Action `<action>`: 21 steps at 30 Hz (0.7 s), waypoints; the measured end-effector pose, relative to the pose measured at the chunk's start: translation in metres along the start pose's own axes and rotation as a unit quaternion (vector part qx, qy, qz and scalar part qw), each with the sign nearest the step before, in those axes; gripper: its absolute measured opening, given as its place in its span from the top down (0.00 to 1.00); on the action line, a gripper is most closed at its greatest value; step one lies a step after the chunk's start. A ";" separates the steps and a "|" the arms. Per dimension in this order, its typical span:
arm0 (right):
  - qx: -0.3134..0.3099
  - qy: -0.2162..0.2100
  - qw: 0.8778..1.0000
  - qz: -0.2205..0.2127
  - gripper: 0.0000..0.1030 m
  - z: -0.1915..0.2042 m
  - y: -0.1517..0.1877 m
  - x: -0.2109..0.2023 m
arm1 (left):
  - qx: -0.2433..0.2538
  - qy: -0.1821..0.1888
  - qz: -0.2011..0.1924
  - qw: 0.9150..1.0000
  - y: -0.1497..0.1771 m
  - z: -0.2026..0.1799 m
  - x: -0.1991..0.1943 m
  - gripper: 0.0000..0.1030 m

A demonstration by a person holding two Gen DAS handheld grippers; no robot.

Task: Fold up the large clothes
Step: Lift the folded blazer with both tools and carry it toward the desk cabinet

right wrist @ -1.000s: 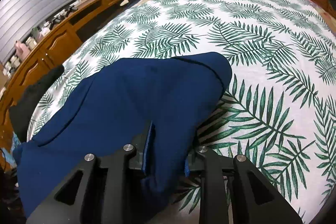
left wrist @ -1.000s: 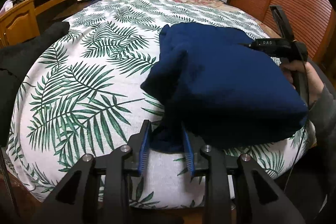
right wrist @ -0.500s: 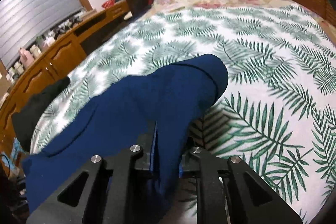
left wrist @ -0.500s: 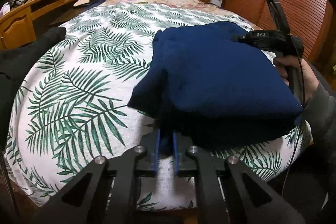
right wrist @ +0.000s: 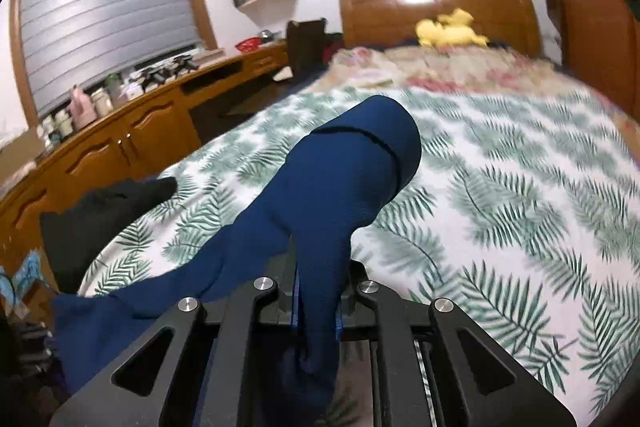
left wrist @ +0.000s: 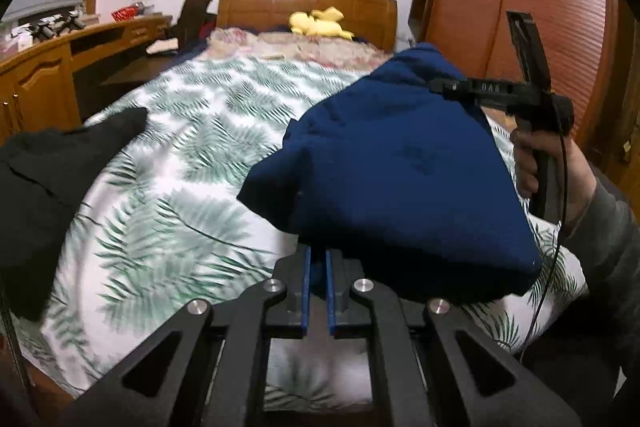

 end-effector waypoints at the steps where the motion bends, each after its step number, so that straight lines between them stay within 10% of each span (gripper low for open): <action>1: -0.005 0.001 1.000 0.000 0.91 0.007 -0.004 0.002 | -0.001 -0.001 -0.005 1.000 -0.005 0.007 -0.005 0.97; 12: -0.113 -0.055 0.992 0.005 0.91 0.176 -0.122 0.090 | -0.043 -0.090 -0.080 0.992 -0.096 0.180 -0.088 0.97; 21: -0.162 -0.115 0.980 0.021 0.91 0.342 -0.193 0.187 | -0.075 -0.207 -0.107 0.970 -0.142 0.322 -0.139 0.97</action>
Point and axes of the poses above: each gripper's, at about its wrist camera, not at the fingertips, and x roughly the way its jaws point, z to its left, y to its underside, the point moved 10 cm from there along x, roughly the way its jaws point, and after that the axes turned 13 degrees about -x, right-handed, at the moved point
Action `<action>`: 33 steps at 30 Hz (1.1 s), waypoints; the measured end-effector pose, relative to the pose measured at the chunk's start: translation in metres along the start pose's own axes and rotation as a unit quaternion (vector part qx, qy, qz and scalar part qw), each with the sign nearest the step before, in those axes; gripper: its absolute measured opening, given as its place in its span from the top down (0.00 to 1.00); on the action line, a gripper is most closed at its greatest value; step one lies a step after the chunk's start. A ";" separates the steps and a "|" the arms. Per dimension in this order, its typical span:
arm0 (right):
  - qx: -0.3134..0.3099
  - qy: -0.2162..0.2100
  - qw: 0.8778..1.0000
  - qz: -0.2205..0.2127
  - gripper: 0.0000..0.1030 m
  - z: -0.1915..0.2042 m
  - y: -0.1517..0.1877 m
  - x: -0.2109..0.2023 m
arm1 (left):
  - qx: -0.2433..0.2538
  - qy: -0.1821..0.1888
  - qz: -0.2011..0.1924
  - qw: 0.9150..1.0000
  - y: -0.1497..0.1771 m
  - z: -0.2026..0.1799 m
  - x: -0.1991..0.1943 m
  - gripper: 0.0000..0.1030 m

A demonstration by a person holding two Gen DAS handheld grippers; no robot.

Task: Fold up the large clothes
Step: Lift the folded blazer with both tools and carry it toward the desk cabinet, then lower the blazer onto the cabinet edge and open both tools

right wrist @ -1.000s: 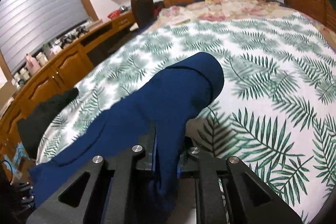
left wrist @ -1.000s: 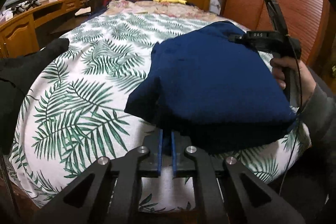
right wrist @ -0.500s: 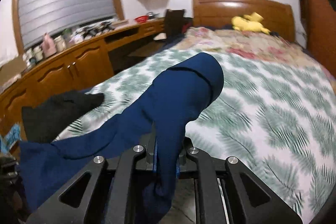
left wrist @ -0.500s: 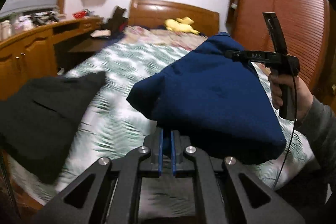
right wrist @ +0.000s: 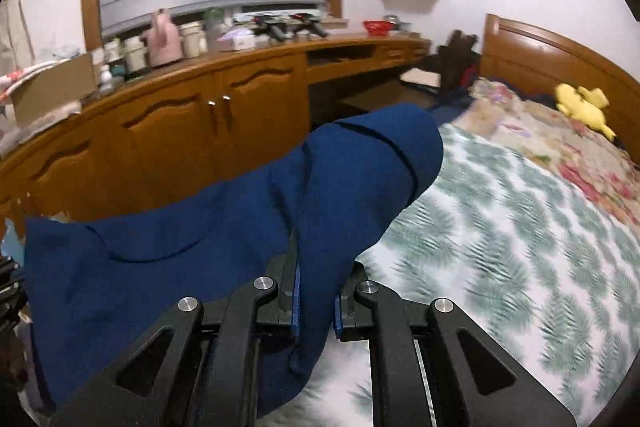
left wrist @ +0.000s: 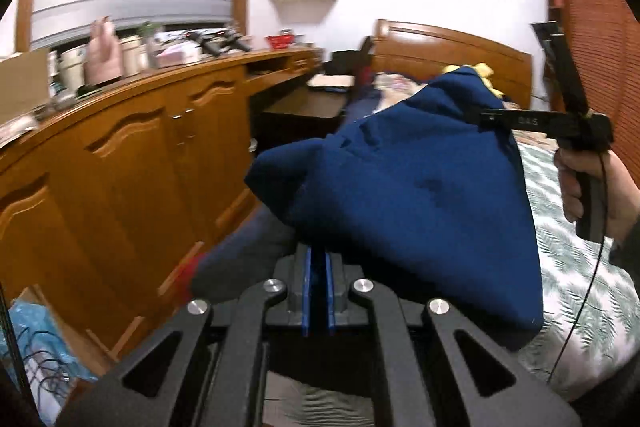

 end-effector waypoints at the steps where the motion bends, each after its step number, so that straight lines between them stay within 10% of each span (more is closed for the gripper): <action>1: -0.010 -0.003 1.000 -0.005 0.91 0.011 -0.009 0.007 | -0.001 -0.008 0.000 1.000 -0.002 0.011 0.002 0.97; 14: -0.032 -0.015 0.994 0.106 0.85 0.050 0.048 0.098 | -0.042 -0.050 0.036 0.997 0.034 0.065 0.021 0.93; 33: -0.041 0.000 0.999 0.033 0.66 0.045 0.084 -0.079 | 0.018 -0.050 -0.032 0.998 0.026 -0.032 -0.060 0.85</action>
Point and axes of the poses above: each gripper's, at about its wrist camera, not at the fingertips, and x roughly the way its jaws point, z to its left, y to its underside, the point moved 10 cm from there along x, roughly the way its jaws point, and after that the axes turned 13 degrees about -x, right-handed, at the moved point
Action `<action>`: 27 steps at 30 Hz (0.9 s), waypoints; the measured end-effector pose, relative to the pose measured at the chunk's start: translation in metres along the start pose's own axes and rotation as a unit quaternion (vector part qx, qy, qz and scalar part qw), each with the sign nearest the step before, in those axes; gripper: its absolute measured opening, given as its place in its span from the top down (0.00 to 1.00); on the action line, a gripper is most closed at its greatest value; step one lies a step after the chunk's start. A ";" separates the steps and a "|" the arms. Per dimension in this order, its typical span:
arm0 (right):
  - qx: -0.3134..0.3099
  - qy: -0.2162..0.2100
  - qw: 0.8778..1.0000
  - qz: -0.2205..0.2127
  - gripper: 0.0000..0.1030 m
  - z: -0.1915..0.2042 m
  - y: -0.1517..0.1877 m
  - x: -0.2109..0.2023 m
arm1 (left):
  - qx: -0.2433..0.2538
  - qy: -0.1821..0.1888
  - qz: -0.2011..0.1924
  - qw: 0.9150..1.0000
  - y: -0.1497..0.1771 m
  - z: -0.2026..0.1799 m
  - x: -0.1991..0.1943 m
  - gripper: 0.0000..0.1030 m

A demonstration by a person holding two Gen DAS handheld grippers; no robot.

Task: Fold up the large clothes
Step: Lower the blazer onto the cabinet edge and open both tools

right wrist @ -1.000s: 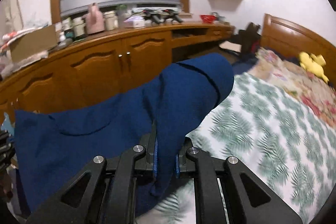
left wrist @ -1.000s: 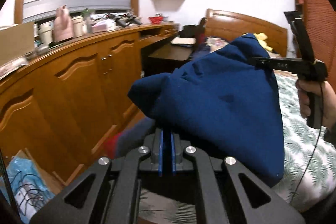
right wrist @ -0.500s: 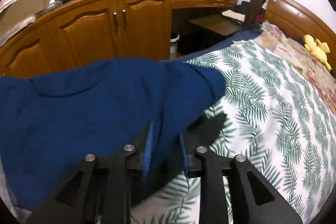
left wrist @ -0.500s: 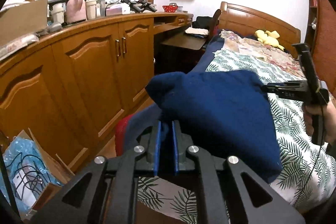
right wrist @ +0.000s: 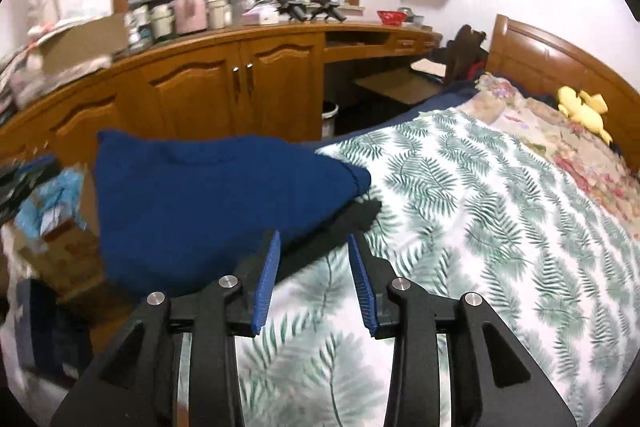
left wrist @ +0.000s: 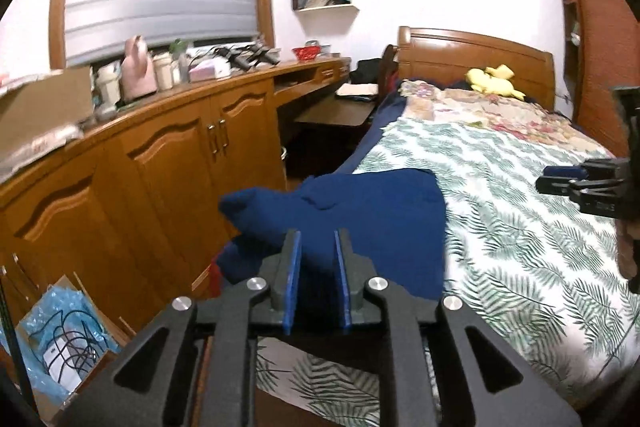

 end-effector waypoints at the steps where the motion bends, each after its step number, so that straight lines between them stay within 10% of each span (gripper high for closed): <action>1: -0.008 0.004 1.000 -0.003 0.66 0.001 0.005 -0.015 | 0.008 0.004 0.002 1.000 0.002 -0.011 -0.004 0.85; 13: 0.045 0.072 0.996 -0.037 0.41 -0.046 0.078 -0.155 | 0.042 0.081 0.007 0.996 0.014 -0.147 -0.045 0.84; 27: 0.142 0.186 0.972 -0.023 0.22 -0.112 0.223 -0.274 | 0.077 0.216 0.064 0.971 0.073 -0.295 -0.057 0.83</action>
Point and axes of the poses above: each gripper's, at about its wrist camera, not at the fingertips, and x roughly the way its jaws point, z to its left, y to its underside, the point moved 10 cm from there along x, roughly the way its jaws point, and after that the axes turned 13 degrees about -x, right-handed, at the moved point
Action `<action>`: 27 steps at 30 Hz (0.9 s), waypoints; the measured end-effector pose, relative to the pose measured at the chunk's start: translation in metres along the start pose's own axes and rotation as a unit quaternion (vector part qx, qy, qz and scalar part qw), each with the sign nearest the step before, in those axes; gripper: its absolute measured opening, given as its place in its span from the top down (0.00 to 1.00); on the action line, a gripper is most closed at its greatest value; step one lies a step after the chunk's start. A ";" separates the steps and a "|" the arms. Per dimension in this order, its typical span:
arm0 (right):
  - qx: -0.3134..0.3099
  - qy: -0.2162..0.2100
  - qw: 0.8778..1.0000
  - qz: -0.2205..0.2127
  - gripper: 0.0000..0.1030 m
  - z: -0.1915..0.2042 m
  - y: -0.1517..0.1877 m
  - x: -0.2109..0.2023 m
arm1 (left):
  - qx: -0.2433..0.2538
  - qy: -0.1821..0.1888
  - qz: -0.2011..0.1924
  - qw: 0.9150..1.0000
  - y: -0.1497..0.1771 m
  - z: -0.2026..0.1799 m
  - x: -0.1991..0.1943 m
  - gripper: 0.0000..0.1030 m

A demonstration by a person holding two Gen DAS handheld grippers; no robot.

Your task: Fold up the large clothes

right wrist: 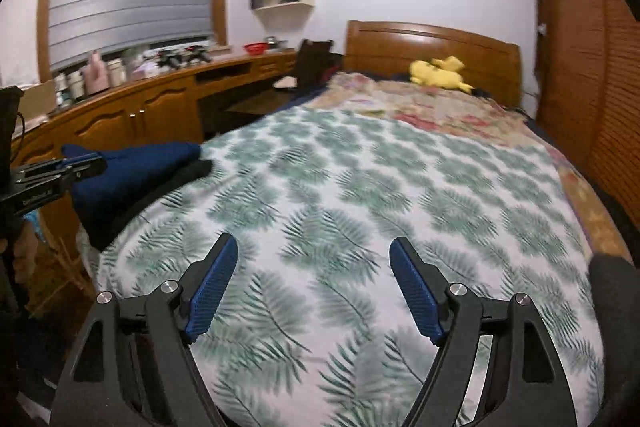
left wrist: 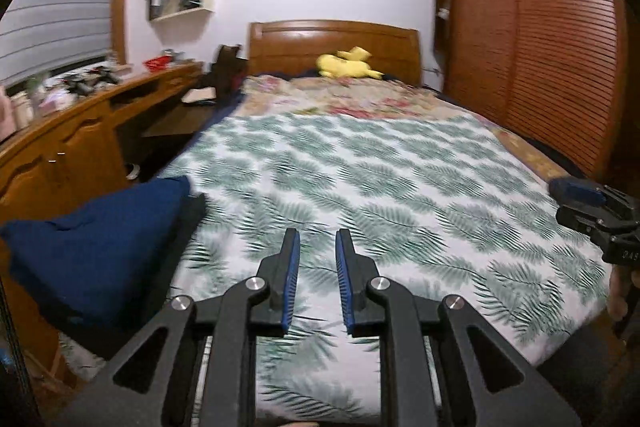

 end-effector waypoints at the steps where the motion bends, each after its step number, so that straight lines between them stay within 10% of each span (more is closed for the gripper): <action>1: 0.008 0.007 1.000 0.000 0.21 -0.008 0.009 -0.006 | 0.001 0.006 0.004 1.000 0.006 -0.008 0.004 0.82; 15: 0.081 0.049 0.995 0.005 0.20 -0.048 0.082 -0.039 | -0.018 0.042 0.063 0.997 0.084 -0.084 0.034 0.80; 27: 0.091 0.096 0.990 -0.040 0.20 -0.062 0.061 -0.113 | 0.013 0.049 0.006 0.999 0.046 -0.121 -0.030 0.80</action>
Point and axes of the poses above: each gripper's, at about its wrist camera, not at the fingertips, and x roughly the way its jaws point, z to its left, y to its underside, the point moved 10 cm from there along x, roughly the way its jaws point, and after that the axes turned 13 degrees about -x, right-handed, at the moved point
